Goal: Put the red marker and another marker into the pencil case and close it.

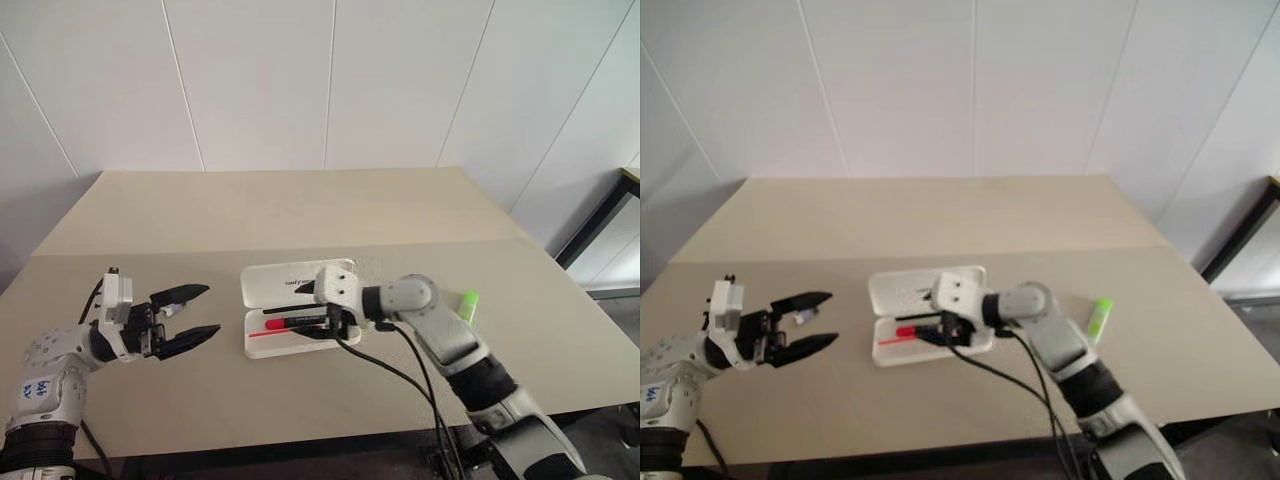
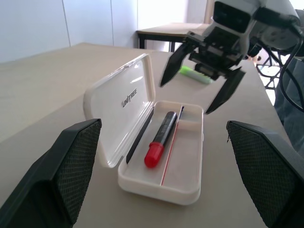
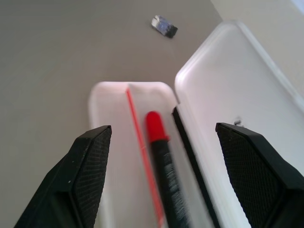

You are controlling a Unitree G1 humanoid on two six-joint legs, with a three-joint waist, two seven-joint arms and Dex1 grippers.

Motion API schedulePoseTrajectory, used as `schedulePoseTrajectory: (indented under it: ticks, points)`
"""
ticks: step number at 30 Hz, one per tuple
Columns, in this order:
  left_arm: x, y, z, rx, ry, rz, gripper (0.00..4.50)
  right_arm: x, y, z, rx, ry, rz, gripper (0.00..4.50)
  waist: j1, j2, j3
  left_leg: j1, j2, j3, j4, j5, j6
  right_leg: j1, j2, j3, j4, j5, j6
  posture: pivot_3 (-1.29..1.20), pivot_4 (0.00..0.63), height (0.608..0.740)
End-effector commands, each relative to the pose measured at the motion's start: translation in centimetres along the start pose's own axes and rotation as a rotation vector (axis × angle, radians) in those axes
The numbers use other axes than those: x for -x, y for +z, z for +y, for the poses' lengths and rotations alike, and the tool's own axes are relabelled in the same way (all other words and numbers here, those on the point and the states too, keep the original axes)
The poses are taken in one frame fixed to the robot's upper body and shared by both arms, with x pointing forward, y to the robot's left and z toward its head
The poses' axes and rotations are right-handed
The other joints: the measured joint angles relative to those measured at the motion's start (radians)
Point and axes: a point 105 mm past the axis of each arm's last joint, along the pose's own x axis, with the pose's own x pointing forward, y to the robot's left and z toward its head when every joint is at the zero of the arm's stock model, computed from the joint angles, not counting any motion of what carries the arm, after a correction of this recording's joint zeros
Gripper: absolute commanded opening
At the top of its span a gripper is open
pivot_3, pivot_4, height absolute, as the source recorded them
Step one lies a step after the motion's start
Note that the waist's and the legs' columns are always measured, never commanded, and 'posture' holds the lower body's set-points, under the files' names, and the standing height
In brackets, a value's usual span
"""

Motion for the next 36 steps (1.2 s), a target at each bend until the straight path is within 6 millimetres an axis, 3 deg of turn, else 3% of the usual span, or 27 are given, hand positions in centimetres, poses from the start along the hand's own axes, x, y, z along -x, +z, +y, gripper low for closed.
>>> schedulePoseTrajectory:
  ticks: [1,7,18,23,31,36]
  points:
    - [-1.2,1.3,-0.4,-0.050,-0.052,-0.048,4.50,2.5,1.2,-0.9,-0.057,-0.093,-0.042,4.48,0.001,0.000,0.000,0.000,0.000,0.000,0.000,0.000,0.000,0.000,0.000,0.000,0.000,0.000,0.000,0.00,0.150,0.740]
    - [-2.8,1.5,-1.7,-0.044,-0.125,-0.082,4.50,6.9,-1.6,-2.1,-0.093,-0.318,0.127,4.48,0.002,0.000,0.000,0.000,0.000,0.000,0.000,0.000,0.000,0.000,0.000,0.001,-0.001,-0.003,-0.005,0.00,0.150,0.740]
    - [-4.2,1.8,-2.7,-0.039,-0.212,-0.124,4.50,14.1,-5.1,-4.3,-0.254,-0.818,0.283,4.48,0.002,-0.001,0.000,0.000,-0.001,0.000,0.001,0.000,0.000,0.000,0.000,0.002,-0.002,-0.005,-0.009,0.00,0.150,0.740]
    - [-4.2,1.9,-2.7,-0.038,-0.242,-0.140,4.50,17.5,-10.0,-3.5,-0.370,-1.052,0.439,4.48,0.002,-0.001,-0.001,0.000,-0.002,0.000,0.000,0.000,0.000,0.000,0.000,0.002,-0.002,-0.005,-0.009,0.00,0.150,0.740]
    - [-4.6,1.5,-3.4,-0.020,-0.343,-0.097,4.50,21.4,-14.5,-3.4,-0.514,-1.392,0.578,4.48,-0.003,-0.001,-0.001,0.000,-0.002,0.001,0.001,0.001,0.002,0.000,0.000,0.004,-0.002,-0.004,-0.008,0.00,0.150,0.740]
    - [-4.4,1.3,-3.2,-0.029,-0.342,-0.071,4.50,21.3,-15.7,-3.0,-0.631,-1.480,0.536,4.48,-0.003,-0.001,-0.001,0.000,-0.002,0.001,0.000,0.001,0.002,0.000,0.000,0.004,-0.002,-0.004,-0.007,0.00,0.150,0.740]
